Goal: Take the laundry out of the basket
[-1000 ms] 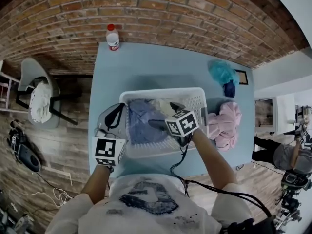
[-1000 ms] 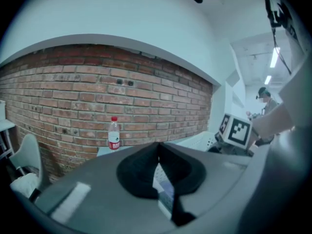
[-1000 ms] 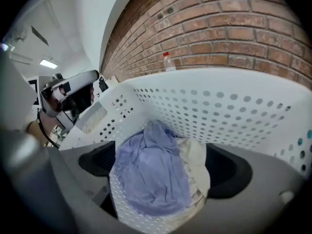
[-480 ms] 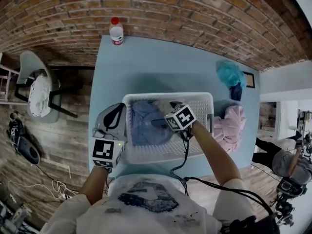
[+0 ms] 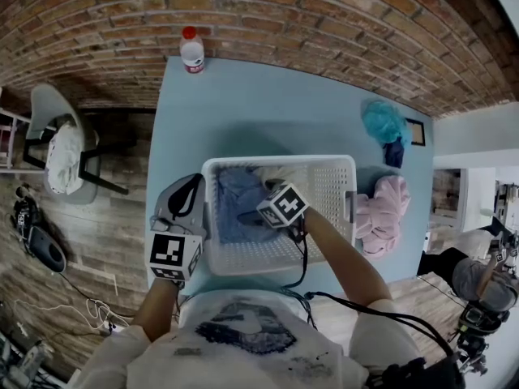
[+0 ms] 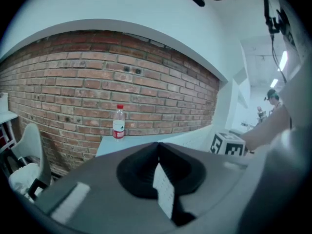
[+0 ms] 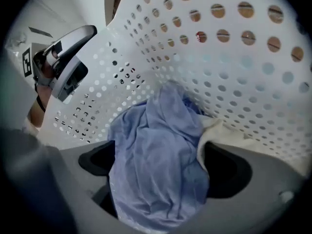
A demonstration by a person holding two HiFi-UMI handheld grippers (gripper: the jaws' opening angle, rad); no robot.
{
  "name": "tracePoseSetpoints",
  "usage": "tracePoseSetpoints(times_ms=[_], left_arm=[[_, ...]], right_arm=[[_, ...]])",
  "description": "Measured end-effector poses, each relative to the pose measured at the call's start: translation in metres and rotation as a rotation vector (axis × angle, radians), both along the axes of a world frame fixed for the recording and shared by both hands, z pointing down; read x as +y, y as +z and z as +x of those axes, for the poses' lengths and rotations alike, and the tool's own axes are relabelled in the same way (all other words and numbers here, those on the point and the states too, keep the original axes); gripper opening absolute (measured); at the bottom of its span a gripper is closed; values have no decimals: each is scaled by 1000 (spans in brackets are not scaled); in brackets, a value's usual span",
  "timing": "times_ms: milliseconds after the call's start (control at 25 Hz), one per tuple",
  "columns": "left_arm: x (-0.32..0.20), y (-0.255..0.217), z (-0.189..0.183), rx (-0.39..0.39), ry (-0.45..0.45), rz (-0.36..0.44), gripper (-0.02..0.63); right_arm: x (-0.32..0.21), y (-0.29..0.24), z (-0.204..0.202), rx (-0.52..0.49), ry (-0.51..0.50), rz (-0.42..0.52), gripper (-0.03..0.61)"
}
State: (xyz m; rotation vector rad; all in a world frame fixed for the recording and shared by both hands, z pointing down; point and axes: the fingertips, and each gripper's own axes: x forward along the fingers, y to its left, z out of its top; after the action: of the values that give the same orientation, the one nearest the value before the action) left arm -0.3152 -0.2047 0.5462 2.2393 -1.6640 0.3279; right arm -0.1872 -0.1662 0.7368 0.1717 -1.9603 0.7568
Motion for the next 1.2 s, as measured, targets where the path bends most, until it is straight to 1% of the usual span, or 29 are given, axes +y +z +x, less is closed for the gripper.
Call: tracePoseSetpoints(times_ms=[80,160,240,320,440,560,600,680,760,800,920,960,1040,1200], left_arm=[[1,2,-1,7,-4,-3,-8],[2,3,0,13,-4,-3,-8],[2,1,-1,13,-3,3,-8],[3,0,-3,14,-9,7,-8],[5,1,-5,15,-15,7,-8],[7,3,-5,15,-14,2,-8],[8,4,-4,18,-14,0,-8],[10,4,-3,22,-15,-3,-8],[12,2,-2,22,-16,-1,-8],[13,1,-2,20,-17,1,-8],[17,-2,-5,14,-26,5,-8],[18,-3,-7,12,-29,5,-8],[22,-3,-9,10,-35,2,-8],[29,-5,-8,9,-41,1,-8]], right_arm=[[9,4,-5,26,-41,6,575],[14,12,-5,70,-82,33,575],[14,16,-6,98,-85,58,575],[14,18,-12,116,-96,105,575],[14,26,-14,172,-156,201,574],[13,29,-14,192,-168,219,569],[12,28,-13,194,-173,219,553],[11,25,-10,196,-182,215,472],[11,21,-8,188,-180,200,336],[12,19,-8,183,-178,193,286],[14,14,-7,171,-178,191,177],[14,12,-6,168,-179,192,150],[14,9,-6,163,-176,190,122],[13,2,-6,150,-163,198,96]])
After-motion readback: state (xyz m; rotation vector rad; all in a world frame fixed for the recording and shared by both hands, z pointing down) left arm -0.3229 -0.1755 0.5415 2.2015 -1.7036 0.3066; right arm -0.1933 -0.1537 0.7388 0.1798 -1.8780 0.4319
